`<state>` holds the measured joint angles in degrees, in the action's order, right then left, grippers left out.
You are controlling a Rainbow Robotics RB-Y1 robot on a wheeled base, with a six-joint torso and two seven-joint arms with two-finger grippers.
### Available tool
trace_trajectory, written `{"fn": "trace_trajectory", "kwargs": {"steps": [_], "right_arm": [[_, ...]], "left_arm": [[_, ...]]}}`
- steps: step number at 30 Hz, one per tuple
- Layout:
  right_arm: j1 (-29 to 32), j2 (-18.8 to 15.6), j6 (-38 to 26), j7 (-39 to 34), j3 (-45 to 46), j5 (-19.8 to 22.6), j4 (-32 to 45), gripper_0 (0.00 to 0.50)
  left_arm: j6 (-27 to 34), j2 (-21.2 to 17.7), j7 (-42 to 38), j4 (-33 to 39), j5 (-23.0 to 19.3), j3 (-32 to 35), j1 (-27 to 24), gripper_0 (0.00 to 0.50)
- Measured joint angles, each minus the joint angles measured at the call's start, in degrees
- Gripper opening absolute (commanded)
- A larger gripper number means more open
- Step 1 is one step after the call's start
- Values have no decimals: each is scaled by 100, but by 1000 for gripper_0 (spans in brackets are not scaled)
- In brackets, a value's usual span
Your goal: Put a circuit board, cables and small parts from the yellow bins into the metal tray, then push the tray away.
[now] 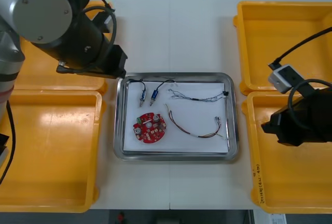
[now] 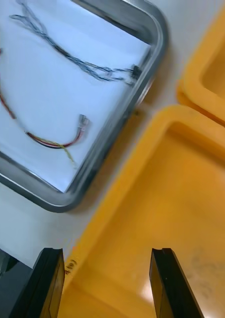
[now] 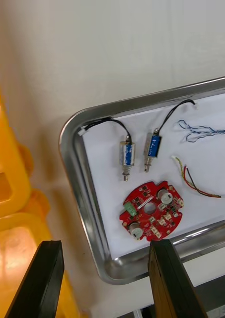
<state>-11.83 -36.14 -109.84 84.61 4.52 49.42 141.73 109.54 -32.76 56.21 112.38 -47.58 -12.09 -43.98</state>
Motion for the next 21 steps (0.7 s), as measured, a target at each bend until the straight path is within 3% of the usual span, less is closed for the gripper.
{"fn": "trace_trajectory", "kwargs": {"steps": [9,13,18,21], "right_arm": [[-792,-4,0,1,-1821,-642,7,500],[-1135,-2,0,62,-2565,-849,-3,500],[-1484,34,0,1080,-3203,-932,-252,500],[-1679,105,6,1250,-3555,-1031,-453,500]], "left_arm": [[5,-781,0,452,-377,538,687,500],[6,-1151,0,515,-741,895,1027,500],[7,-1475,0,630,-929,1351,1464,500],[7,-1599,0,680,-933,1539,1718,500]]}}
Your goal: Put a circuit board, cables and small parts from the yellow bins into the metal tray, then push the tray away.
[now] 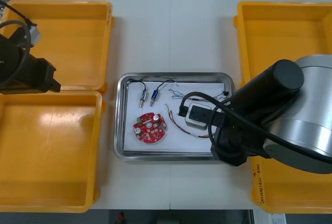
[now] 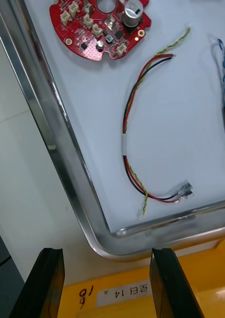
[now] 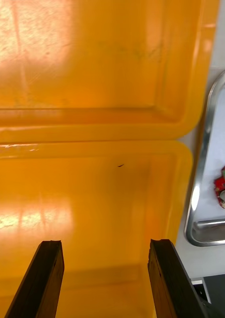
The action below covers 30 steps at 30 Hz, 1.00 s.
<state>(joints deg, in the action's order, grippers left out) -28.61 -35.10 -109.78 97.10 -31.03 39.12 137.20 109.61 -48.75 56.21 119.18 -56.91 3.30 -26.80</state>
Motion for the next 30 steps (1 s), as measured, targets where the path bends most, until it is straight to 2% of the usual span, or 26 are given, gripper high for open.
{"fn": "trace_trajectory", "kwargs": {"steps": [3,7,17,30], "right_arm": [[-204,86,154,67,-419,-163,-184,500],[-466,243,392,601,-971,-375,-498,500],[-919,474,1071,617,-2083,-668,-1262,500],[-976,508,1350,617,-2845,-1089,-1664,500]], "left_arm": [[0,-75,0,6,1,119,213,500],[0,-146,0,8,3,195,447,500],[1,-363,5,20,-2,432,995,500],[-46,-464,52,164,-4,563,1442,500]]}}
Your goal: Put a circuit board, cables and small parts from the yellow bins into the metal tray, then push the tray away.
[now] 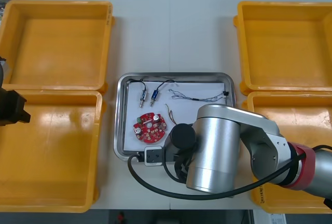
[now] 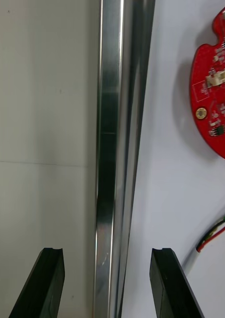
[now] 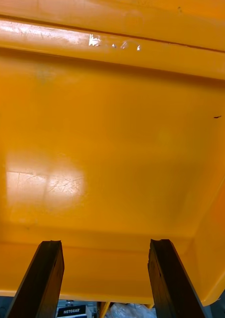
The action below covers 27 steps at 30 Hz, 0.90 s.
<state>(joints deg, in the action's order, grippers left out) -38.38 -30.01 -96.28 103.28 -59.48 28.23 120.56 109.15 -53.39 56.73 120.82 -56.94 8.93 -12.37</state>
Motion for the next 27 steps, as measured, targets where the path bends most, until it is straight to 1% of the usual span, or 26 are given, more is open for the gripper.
{"fn": "trace_trajectory", "kwargs": {"steps": [7,11,15,20,21,22,24,25,26,27], "right_arm": [[-1,95,227,0,-93,-12,-357,500],[-2,139,359,0,-149,-119,-464,500],[-4,155,445,-1,-222,-275,-535,500],[-6,159,491,-1,-271,-358,-627,494],[-6,160,491,-1,-273,-358,-627,301],[-6,160,491,-2,-274,-358,-627,122],[-7,164,491,-3,-274,-359,-627,37],[-7,170,491,-6,-275,-359,-627,10],[-7,177,490,-10,-275,-365,-627,0],[-7,185,487,-16,-276,-376,-628,0]], "left_arm": [[-405,-1,29,15,28,25,148,500],[-596,-2,112,18,45,28,209,500],[-687,-2,484,18,108,28,235,500],[-751,-2,1012,18,121,29,247,500],[-763,-2,1038,18,121,29,247,500],[-768,-2,1039,18,121,29,247,500],[-769,-2,1039,18,121,29,247,500],[-769,-2,1039,18,121,29,247,500],[-769,-2,1039,18,121,30,247,500],[-769,-2,1039,18,121,30,247,500]]}}
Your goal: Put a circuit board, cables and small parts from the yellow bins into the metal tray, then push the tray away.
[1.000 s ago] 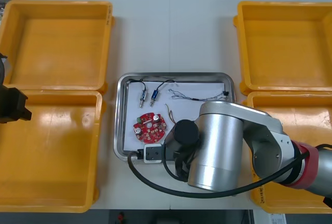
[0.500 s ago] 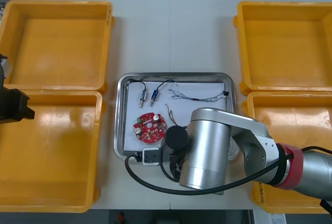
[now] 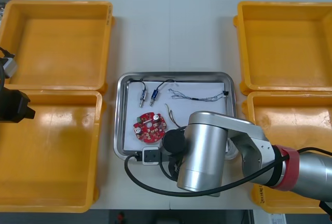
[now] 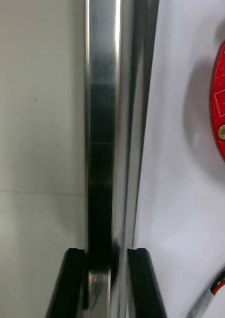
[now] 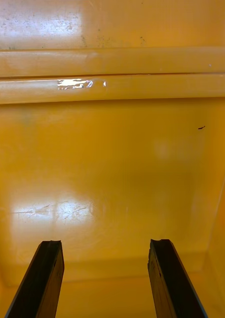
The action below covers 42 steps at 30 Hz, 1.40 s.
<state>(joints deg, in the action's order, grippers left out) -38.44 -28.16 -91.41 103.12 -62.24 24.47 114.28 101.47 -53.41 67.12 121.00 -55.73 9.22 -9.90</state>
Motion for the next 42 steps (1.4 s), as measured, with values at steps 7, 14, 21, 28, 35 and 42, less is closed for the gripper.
{"fn": "trace_trajectory", "kwargs": {"steps": [7,14,21,28,35,42], "right_arm": [[-3,35,-1,-20,-4,-279,-1,0],[-27,35,-1,-179,-14,-605,-2,0],[-297,34,-2,-185,-16,-610,-32,0],[-718,34,107,-186,-18,-419,-334,0],[-1003,35,328,-185,-19,-417,-711,0],[-1313,136,688,-185,-21,-417,-1310,0]], "left_arm": [[0,0,0,0,0,0,0,500],[0,0,0,0,0,0,0,500],[0,0,0,0,0,1,0,500],[0,0,0,0,0,1,0,500],[0,0,0,0,0,2,0,500],[0,0,0,0,0,2,0,500]]}}
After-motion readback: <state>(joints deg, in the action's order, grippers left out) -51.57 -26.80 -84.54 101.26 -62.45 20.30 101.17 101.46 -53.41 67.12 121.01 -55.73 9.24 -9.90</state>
